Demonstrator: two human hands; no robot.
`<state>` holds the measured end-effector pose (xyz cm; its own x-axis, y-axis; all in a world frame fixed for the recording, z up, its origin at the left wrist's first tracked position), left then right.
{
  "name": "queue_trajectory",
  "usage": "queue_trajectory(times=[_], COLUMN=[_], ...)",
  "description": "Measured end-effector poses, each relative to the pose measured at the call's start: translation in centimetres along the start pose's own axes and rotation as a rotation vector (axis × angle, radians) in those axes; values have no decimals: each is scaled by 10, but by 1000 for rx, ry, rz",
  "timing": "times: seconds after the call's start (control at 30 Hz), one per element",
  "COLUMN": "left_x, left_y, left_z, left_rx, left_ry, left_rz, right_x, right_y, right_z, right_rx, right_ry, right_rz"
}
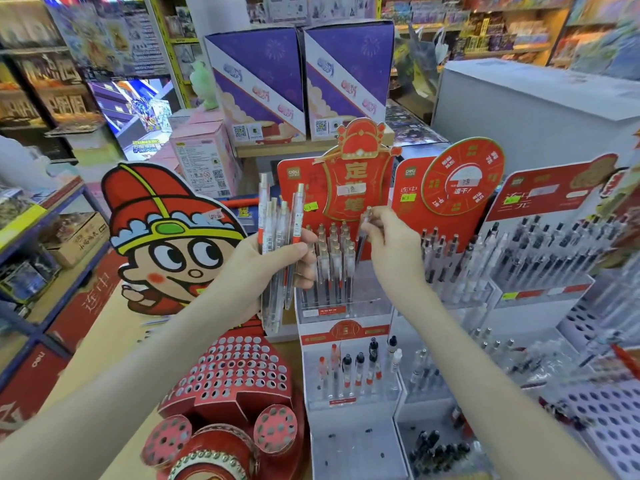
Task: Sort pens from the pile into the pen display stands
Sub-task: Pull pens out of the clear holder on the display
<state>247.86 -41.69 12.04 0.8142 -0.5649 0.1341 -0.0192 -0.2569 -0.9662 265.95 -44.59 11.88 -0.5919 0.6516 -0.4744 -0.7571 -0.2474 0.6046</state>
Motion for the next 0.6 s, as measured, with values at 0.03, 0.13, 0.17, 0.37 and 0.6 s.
queue_trajectory(times=[0.03, 0.13, 0.17, 0.37, 0.6], left_x=[0, -1, -1, 1, 7], left_y=[0, 0, 0, 3, 2], left_z=[0, 0, 0, -1, -3], left_rx=[2, 3, 3, -5, -9], left_ry=[-4, -8, -8, 21, 68], left_rz=[1, -5, -7, 48, 67], right_x=[5, 17, 18, 23, -3], right_y=[-3, -11, -12, -14, 13], right_z=[-1, -6, -7, -4, -11], right_rx=[15, 46, 58, 91, 69], right_ry=[30, 96, 98, 161, 18], right_rz=[0, -7, -7, -64, -16])
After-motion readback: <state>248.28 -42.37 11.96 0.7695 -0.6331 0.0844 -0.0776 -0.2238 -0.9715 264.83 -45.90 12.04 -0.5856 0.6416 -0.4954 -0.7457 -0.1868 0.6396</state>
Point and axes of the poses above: each hand's wrist, its own z-axis towards the middle knuckle, its own x-axis out of the palm, y = z × x, the point moved 8 cm from there along z, towards the middle knuckle, and after that the axes turned 15 degrees about -x, right-handed, at the moved point
